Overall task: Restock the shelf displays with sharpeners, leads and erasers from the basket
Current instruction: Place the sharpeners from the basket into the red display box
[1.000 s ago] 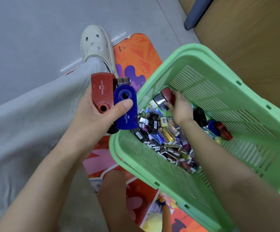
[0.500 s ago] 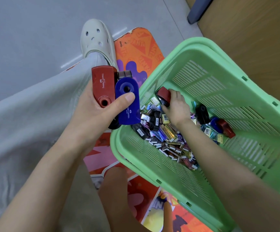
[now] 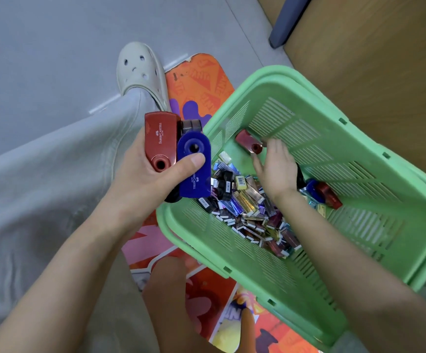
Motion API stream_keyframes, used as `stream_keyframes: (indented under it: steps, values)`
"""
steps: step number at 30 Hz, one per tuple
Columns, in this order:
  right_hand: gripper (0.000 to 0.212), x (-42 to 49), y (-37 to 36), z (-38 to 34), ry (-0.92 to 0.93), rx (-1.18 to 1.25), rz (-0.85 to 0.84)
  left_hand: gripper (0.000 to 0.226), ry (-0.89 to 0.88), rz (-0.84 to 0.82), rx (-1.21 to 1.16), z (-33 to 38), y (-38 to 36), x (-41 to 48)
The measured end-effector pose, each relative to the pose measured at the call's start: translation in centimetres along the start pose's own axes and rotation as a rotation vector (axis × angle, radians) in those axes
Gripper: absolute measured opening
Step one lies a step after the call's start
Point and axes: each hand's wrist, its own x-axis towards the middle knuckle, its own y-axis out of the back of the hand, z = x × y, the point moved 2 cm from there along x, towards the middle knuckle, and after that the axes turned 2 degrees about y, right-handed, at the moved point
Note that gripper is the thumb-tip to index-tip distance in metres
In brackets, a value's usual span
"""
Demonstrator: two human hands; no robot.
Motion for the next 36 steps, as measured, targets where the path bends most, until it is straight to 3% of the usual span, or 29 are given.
stream_keyframes:
  steps: [3,9,13,20,24,29,32,36]
  values:
    - [0.04,-2.8,0.7,2.2,-0.113,0.045,0.012,0.04,-0.006,-0.013,0.012,0.4,-1.2,-0.4]
    - [0.059,-5.6,0.7,7.0,-0.42,0.245,-0.258,0.052,0.077,-0.143,0.005,-0.9,-5.5,-0.3]
    - [0.057,-5.2,0.3,7.7,-0.435,0.207,-0.258,0.039,0.223,-0.15,0.046,-4.2,-9.4,2.0]
    - [0.052,-5.6,1.3,8.3,-0.42,0.141,-0.168,0.057,0.436,0.061,-0.01,-9.7,-14.1,8.8]
    - [0.053,-6.7,1.8,8.7,-0.361,0.201,-0.066,0.053,0.45,0.18,-0.092,-10.7,-16.2,11.0]
    - [0.055,-6.7,1.4,9.0,-0.37,0.247,-0.069,0.047,0.491,0.232,-0.125,-11.3,-17.8,13.3]
    - [0.054,-6.6,1.5,8.6,-0.362,0.289,-0.016,0.056,0.544,0.199,0.048,-11.4,-17.9,14.3]
    - [0.052,-6.8,2.6,7.9,-0.333,0.262,0.077,0.067,0.395,0.132,0.356,-11.1,-15.9,13.7]
